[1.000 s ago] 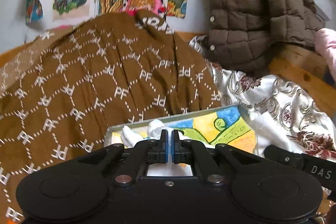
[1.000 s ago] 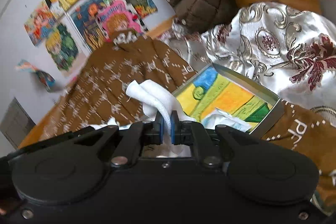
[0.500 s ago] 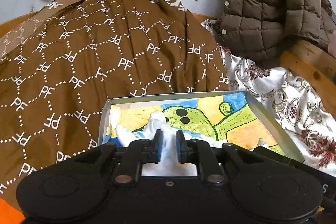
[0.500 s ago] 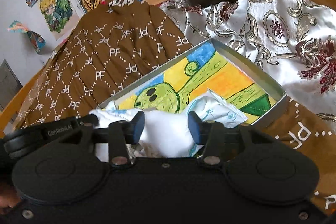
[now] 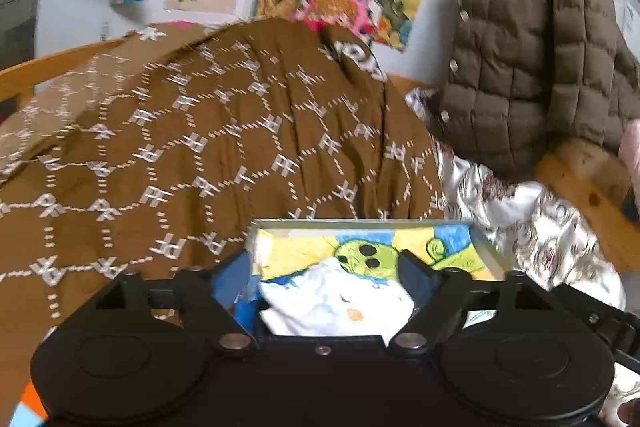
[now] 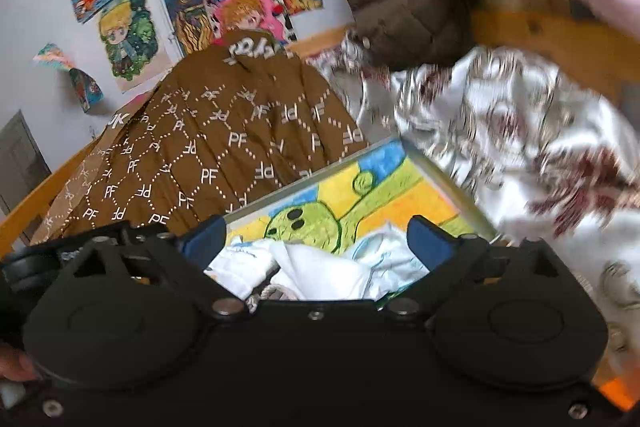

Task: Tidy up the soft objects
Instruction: 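Open the left tool over the tray while the right tool opens, dropping both items, then move both tools back from the tray to the pile of soft items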

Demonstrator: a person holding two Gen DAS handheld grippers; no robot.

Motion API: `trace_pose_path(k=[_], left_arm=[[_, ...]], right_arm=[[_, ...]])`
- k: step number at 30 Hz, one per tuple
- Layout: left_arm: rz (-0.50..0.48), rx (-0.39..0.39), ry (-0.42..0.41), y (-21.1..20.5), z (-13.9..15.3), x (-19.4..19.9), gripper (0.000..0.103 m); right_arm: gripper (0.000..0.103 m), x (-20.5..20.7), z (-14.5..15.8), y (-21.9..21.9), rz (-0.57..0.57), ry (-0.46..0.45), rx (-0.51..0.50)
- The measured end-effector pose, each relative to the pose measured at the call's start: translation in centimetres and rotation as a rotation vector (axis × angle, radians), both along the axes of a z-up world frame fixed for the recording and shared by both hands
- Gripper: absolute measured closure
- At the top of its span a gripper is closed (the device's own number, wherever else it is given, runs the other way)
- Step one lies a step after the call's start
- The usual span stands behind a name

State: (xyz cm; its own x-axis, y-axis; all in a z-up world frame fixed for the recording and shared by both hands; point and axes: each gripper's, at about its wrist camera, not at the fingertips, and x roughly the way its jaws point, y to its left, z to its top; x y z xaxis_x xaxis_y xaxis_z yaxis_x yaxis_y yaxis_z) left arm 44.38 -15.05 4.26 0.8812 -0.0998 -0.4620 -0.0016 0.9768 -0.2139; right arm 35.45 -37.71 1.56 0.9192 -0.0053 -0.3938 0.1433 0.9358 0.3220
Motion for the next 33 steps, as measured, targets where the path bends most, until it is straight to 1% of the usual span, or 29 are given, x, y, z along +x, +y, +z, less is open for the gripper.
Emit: trace_pose_path(k=[1, 2, 4, 7, 11, 14, 17, 23, 27, 29, 30, 33], left_arm=[[0.021, -0.013, -0.010, 0.5, 0.5, -0.9, 0.006], [0.037, -0.021, -0.022, 0.8, 1.1, -1.8, 0.005], [0.041, -0.031, -0.052, 1.3, 2.2, -3.4, 0.004], [0.026, -0.018, -0.087, 1.9, 4.0, -5.8, 0.002], [-0.016, 0.025, -0.156, 2.4, 6.4, -9.4, 0.001], [-0.032, 0.036, -0.183, 3.0, 7.5, -12.0, 0.001], [-0.045, 0.026, -0.202, 3.6, 8.4, -14.4, 0.001], [-0.052, 0.040, -0.243, 4.9, 9.5, -18.6, 0.001], [-0.049, 0.037, -0.253, 5.9, 9.6, -21.1, 0.001], [-0.050, 0.042, -0.255, 6.4, 9.3, -22.3, 0.001], [-0.050, 0.043, -0.258, 6.6, 9.1, -22.8, 0.001], [-0.066, 0.056, -0.261, 7.2, 8.0, -24.5, 0.001]], right_arm=[[0.003, -0.7, 0.6, 0.1, -0.003, -0.007, -0.008], [0.001, -1.3, 1.2, 0.2, -0.004, -0.016, -0.013], [0.001, -2.5, 2.4, 0.4, -0.009, -0.025, -0.013], [0.001, -4.7, 4.3, 0.9, -0.011, -0.044, -0.010], [0.001, -8.2, 6.9, 2.1, -0.025, -0.106, 0.013], [0.001, -10.9, 7.8, 2.7, -0.028, -0.149, 0.040], [0.001, -13.3, 8.6, 3.8, -0.045, -0.168, 0.007], [0.001, -18.1, 9.5, 5.5, -0.069, -0.210, -0.038], [0.001, -21.2, 9.2, 6.1, -0.076, -0.224, -0.052], [0.000, -22.6, 8.9, 6.5, -0.063, -0.225, -0.076], [0.000, -23.2, 8.5, 6.5, -0.056, -0.221, -0.090], [0.000, -24.6, 7.4, 6.9, -0.040, -0.172, -0.130]])
